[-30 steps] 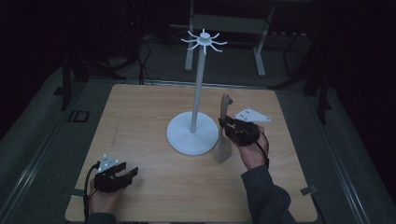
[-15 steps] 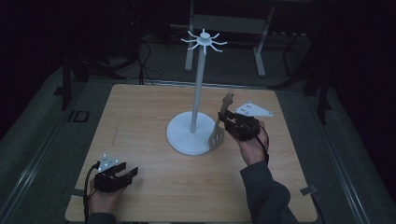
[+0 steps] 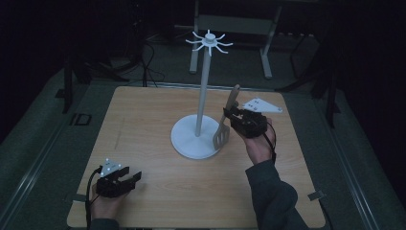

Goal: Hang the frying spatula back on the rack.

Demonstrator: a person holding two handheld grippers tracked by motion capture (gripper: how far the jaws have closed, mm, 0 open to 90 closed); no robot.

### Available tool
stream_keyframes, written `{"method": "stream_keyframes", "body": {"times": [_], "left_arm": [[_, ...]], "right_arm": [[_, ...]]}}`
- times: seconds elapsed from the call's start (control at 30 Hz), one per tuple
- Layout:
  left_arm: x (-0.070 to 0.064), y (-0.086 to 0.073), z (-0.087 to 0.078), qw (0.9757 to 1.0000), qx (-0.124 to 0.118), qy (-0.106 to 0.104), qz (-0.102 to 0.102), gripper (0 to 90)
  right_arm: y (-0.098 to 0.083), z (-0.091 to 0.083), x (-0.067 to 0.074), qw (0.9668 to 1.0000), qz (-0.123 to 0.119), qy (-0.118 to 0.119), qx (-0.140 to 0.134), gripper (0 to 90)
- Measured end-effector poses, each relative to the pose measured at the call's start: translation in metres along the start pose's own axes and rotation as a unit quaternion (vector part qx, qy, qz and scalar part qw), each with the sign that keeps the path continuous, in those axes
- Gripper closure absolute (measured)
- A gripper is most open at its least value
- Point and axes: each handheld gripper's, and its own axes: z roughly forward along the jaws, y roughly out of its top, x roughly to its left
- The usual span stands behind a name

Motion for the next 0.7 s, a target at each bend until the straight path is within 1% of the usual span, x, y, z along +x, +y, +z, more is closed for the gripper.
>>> {"method": "stream_keyframes", "body": {"times": [0.2,0.4,0.57,0.7], "left_arm": [[0.000,0.000,0.000,1.0000,0.000,0.000,0.000,43.1],[0.000,0.000,0.000,1.0000,0.000,-0.001,-0.001,43.1],[0.000,0.000,0.000,1.0000,0.000,-0.001,-0.001,43.1],[0.000,0.000,0.001,1.0000,0.001,-0.001,-0.001,43.2]], "right_arm": [[0.010,0.000,0.000,1.0000,0.001,0.003,-0.008,74.4],[0.020,0.001,0.000,0.9998,0.009,0.006,-0.018,74.4],[0.028,0.002,0.000,0.9997,0.004,0.006,-0.022,74.4],[0.034,0.002,-0.001,0.9996,0.007,0.008,-0.026,74.4]]}}
